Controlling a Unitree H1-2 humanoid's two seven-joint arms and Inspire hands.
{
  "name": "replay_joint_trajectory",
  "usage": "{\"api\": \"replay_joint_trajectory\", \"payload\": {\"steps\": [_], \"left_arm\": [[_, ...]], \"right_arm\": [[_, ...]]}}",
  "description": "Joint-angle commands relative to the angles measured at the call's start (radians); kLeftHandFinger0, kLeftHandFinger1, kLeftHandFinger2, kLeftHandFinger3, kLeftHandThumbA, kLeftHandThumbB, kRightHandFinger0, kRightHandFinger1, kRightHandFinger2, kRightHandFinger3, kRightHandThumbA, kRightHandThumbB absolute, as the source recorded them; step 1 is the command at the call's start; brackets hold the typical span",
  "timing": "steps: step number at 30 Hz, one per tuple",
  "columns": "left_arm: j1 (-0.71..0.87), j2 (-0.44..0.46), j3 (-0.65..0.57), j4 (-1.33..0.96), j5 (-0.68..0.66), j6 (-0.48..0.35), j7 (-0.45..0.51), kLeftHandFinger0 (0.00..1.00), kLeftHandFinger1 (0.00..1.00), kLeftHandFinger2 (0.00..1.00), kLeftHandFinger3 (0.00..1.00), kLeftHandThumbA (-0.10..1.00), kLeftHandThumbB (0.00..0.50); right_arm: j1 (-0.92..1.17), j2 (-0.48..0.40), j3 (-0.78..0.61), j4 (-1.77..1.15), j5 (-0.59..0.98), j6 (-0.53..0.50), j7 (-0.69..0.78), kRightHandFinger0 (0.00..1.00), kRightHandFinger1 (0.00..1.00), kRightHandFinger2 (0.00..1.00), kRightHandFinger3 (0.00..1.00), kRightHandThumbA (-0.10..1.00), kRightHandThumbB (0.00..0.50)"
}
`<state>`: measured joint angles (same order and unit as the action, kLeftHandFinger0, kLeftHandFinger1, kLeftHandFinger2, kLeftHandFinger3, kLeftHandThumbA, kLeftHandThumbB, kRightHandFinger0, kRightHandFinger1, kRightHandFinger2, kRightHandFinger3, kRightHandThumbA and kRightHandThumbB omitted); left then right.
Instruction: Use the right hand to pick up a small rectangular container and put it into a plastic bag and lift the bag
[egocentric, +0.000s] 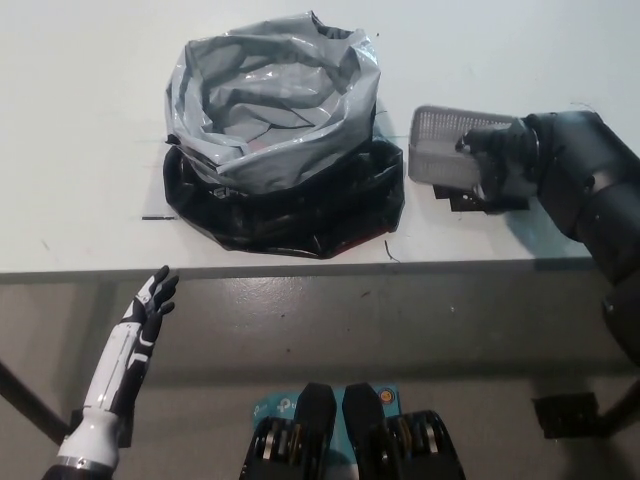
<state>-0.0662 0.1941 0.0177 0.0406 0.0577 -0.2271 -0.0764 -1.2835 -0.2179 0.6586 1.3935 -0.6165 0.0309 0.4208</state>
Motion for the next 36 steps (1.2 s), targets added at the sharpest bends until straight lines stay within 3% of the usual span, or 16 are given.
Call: {"api": "replay_joint_trajectory", "payload": {"steps": [1,4,5,8,9,11,12,14,18,21,24,26,28,29,35,36], "left_arm": [[-0.033,0.019,0.005,-0.022,0.01,-0.016,0.0,1.0,1.0,1.0,1.0,1.0,0.24],[-0.035,0.02,0.004,-0.029,0.003,-0.001,-0.006,1.0,1.0,1.0,1.0,1.0,0.229],[-0.035,0.019,0.003,-0.031,-0.001,0.001,-0.008,1.0,1.0,1.0,1.0,1.0,0.215],[-0.037,0.019,0.003,-0.031,-0.003,0.0,-0.009,1.0,1.0,1.0,1.0,1.0,0.211],[-0.039,0.02,0.003,-0.033,-0.003,0.007,-0.01,1.0,1.0,1.0,1.0,1.0,0.211],[-0.041,0.02,0.002,-0.034,-0.002,0.008,-0.009,1.0,1.0,1.0,1.0,1.0,0.2],[-0.041,0.02,0.002,-0.035,-0.006,0.009,-0.011,1.0,1.0,1.0,1.0,1.0,0.197],[-0.043,0.02,0.002,-0.034,-0.008,0.01,-0.012,1.0,1.0,1.0,1.0,1.0,0.193],[-0.047,0.02,0.001,-0.031,-0.011,0.009,-0.014,1.0,1.0,1.0,1.0,1.0,0.2],[-0.052,0.023,0.002,-0.023,-0.019,0.0,-0.018,1.0,1.0,1.0,1.0,1.0,0.19],[-0.054,0.026,0.003,-0.024,-0.022,-0.003,-0.021,1.0,1.0,1.0,1.0,1.0,0.187],[-0.055,0.025,0.002,-0.024,-0.021,0.001,-0.021,1.0,1.0,1.0,1.0,1.0,0.189],[-0.055,0.024,0.002,-0.026,-0.021,0.005,-0.021,1.0,1.0,1.0,1.0,1.0,0.186],[-0.054,0.025,0.0,-0.025,-0.02,0.003,-0.023,1.0,1.0,1.0,1.0,1.0,0.182],[-0.046,0.023,0.004,-0.021,-0.034,-0.006,-0.027,0.98,1.0,1.0,1.0,1.0,0.175],[-0.042,0.022,0.004,-0.027,-0.029,-0.004,-0.024,0.97,1.0,1.0,1.0,1.0,0.166]], "right_arm": [[-0.011,-0.014,-0.089,-0.001,0.093,-0.017,0.029,0.0,0.19,0.47,0.74,-0.1,0.181],[-0.018,-0.024,-0.171,-0.005,0.142,0.017,0.077,0.0,0.1,0.43,0.33,-0.1,0.182],[-0.024,-0.031,-0.207,-0.004,0.164,0.041,0.095,0.0,0.1,0.51,0.3,-0.1,0.182],[-0.029,-0.041,-0.256,-0.006,0.185,0.062,0.101,0.0,0.04,0.49,0.41,-0.1,0.171],[-0.032,-0.047,-0.277,-0.009,0.194,0.066,0.101,0.0,0.06,0.52,0.63,-0.1,0.158],[-0.038,-0.056,-0.301,-0.01,0.207,0.075,0.107,0.0,0.08,0.52,0.74,-0.1,0.15],[-0.04,-0.061,-0.316,-0.01,0.215,0.08,0.111,0.0,0.07,0.5,0.52,-0.1,0.147],[-0.043,-0.066,-0.328,-0.01,0.218,0.08,0.125,0.0,0.04,0.46,0.49,-0.1,0.138],[-0.052,-0.075,-0.378,-0.01,0.258,0.126,0.161,0.0,0.0,0.36,0.73,-0.1,0.126],[-0.053,-0.078,-0.427,-0.009,0.298,0.151,0.168,0.0,0.0,0.36,0.59,-0.1,0.161],[-0.054,-0.083,-0.543,-0.006,0.402,0.214,0.175,0.0,0.01,0.45,0.72,-0.1,0.141],[-0.047,-0.091,-0.68,-0.004,0.521,0.272,0.157,0.0,0.07,0.53,0.74,-0.1,0.204],[-0.041,-0.097,-0.746,-0.005,0.568,0.275,0.186,0.0,0.07,0.51,0.61,-0.1,0.185],[-0.032,-0.106,-0.834,-0.006,0.642,0.289,0.203,0.0,0.05,0.47,0.4,-0.1,0.163],[-0.01,-0.113,-1.185,-0.027,0.908,0.341,0.193,0.0,0.09,0.57,0.44,-0.1,0.143],[-0.015,-0.113,-1.248,-0.032,0.949,0.362,0.18,0.0,0.1,0.58,0.34,-0.1,0.141]]}}
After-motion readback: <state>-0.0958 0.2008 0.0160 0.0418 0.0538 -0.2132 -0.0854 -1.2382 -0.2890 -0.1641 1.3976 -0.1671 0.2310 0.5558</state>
